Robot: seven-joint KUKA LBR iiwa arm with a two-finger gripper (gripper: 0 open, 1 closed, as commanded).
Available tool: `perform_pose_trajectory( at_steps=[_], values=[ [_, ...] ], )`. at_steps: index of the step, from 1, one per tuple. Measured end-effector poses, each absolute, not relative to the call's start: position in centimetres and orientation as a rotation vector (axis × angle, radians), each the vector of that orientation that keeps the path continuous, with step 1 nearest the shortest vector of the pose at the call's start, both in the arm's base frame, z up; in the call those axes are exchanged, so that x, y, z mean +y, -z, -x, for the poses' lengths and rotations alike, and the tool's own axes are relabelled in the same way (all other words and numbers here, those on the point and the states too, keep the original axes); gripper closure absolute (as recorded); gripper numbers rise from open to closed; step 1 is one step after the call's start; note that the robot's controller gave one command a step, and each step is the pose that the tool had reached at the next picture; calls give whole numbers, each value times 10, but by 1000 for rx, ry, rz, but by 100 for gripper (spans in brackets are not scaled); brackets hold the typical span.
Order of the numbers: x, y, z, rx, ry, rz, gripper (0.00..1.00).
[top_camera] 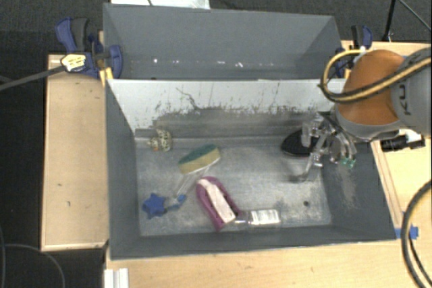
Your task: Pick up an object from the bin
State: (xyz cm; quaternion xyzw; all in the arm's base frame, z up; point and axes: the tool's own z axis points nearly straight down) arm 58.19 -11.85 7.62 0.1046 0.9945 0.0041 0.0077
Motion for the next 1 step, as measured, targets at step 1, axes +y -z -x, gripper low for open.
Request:
perform_pose_trajectory(
  at_steps=[1],
  values=[
    [-116, -76, -590, 3112, -6, -295, 0]
  ],
)
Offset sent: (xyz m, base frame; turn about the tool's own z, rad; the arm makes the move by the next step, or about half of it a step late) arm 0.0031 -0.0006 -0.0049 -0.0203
